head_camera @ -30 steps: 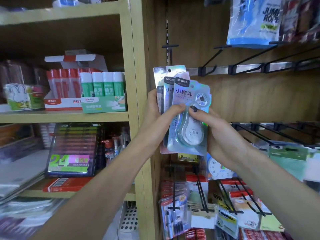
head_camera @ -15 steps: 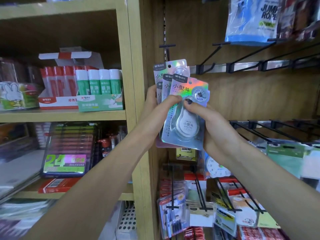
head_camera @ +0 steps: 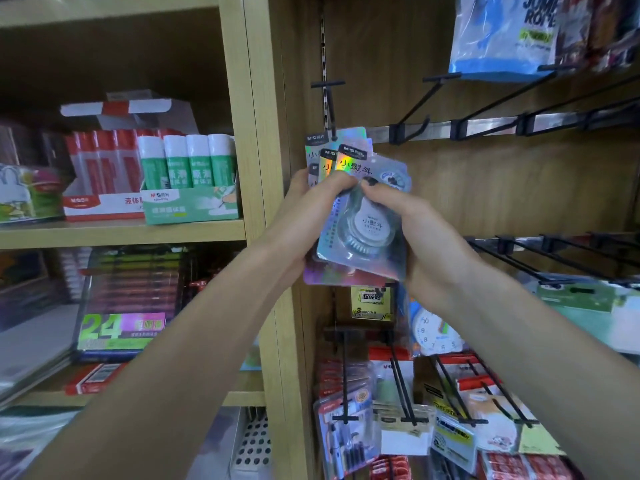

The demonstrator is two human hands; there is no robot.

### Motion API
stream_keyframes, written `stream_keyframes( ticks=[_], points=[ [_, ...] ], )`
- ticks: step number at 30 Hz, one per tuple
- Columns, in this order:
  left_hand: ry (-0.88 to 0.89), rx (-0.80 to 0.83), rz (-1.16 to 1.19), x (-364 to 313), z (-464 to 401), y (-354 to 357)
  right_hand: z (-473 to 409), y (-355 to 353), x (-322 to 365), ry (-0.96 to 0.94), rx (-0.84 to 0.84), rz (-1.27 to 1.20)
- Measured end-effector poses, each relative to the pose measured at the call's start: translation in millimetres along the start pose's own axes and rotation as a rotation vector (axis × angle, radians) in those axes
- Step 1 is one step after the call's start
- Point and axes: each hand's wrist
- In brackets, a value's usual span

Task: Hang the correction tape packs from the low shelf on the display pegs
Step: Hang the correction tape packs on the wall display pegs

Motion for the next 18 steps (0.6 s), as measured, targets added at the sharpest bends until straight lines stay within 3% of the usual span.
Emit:
stream_keyframes(
  ticks=[10,15,18],
  points=[
    [-0.340,-0.007,-0.067,11,-24,18,-75,-9,16,0.113,-0.098,0.152],
    [-0.347,-0.038,-0.045,16,-26,16,-78,-15,13,0.145,-0.098,0.235],
    [-0.245,-0.084,-0.059,24,-21,15,-65,-23,8,0.133,-0.054,0.219]
  ],
)
Point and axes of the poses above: each hand's wrist, its own z-axis away from the middle knuckle, its own y-axis out of the palm, x = y × z, and after that the axes turned 6 degrees about y, right-handed
